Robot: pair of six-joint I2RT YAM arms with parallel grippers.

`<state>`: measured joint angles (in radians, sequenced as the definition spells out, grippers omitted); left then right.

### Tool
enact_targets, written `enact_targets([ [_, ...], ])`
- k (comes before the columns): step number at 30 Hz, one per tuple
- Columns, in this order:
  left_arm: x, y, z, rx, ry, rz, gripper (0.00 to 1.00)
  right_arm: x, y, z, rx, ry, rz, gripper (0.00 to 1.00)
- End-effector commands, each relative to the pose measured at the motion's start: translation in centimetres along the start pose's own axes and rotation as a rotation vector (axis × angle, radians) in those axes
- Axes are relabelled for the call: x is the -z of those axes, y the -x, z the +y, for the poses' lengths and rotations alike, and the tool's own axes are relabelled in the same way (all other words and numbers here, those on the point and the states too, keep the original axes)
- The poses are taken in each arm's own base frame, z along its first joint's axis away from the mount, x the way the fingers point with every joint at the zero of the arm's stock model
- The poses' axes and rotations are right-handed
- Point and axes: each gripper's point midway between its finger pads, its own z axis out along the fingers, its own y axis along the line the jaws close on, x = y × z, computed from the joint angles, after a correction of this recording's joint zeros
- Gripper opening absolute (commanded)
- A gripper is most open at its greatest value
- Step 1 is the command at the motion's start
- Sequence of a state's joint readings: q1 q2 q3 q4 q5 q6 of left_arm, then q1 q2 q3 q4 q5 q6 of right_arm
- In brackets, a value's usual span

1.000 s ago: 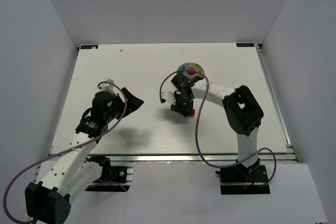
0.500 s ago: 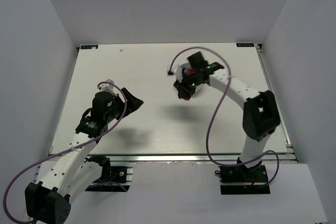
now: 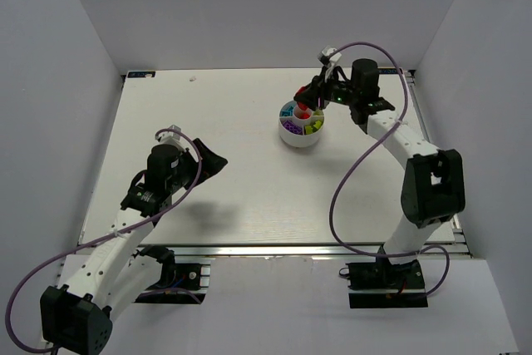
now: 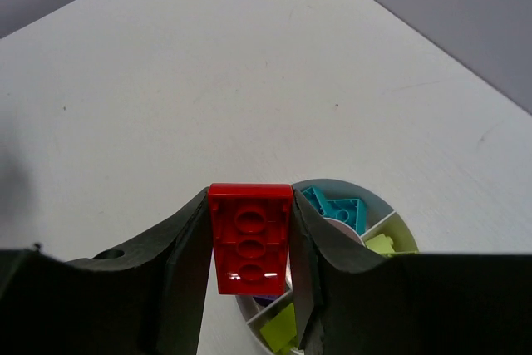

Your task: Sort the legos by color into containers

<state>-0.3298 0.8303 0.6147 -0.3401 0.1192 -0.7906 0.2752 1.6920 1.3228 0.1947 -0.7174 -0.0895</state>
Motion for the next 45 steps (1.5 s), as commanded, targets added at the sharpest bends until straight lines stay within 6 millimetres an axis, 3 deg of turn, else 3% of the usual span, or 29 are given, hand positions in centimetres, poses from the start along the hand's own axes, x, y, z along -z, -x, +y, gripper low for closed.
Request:
enact_targets([
  [1,0.2,0.5,-0.7,-0.007,-0.020,-0.017,0.98,-1.2,3.3,-1.1,-0.022,-0.017,-0.101,0.00],
  [8,0.4,0.3,-0.4,0.003,-0.016,-0.018,0.98,-2.6,0.1,-3.0,-0.049,-0.054,-0.043,0.00],
  [16,0.1,0.3,-0.4,-0.007,-0.016,-0.010,0.98,-3.6,-2.6,-4.4,-0.013,-0.073,0.012,0.07],
  [25,-0.2,0.2,-0.5,-0.008,-0.015,0.000,0.98,-4.3,-4.5,-5.5,0.009,-0.085,0.045,0.24],
  [28,-0.3,0.3,-0.6,-0.011,-0.018,0.001,0.98,-4.5,-5.1,-5.8,0.013,-0.088,0.054,0.38],
  [29,-0.2,0.3,-0.7,-0.012,-0.020,0.000,0.98,-4.5,-5.2,-5.7,0.018,-0.086,0.056,0.48],
  [33,-0.2,1.1,-1.8,-0.010,-0.056,-0.017,0.98,-4.3,-5.2,-5.6,0.030,-0.082,0.062,0.63],
  [40,-0.5,2.5,-3.3,-0.034,-0.079,-0.029,0.98,-3.1,-3.4,-5.0,0.038,-0.078,0.041,0.72],
  [45,-0.7,3.1,-3.9,-0.049,-0.086,-0.031,0.98,-1.3,-1.0,-3.8,0.077,-0.078,0.045,0.89],
])
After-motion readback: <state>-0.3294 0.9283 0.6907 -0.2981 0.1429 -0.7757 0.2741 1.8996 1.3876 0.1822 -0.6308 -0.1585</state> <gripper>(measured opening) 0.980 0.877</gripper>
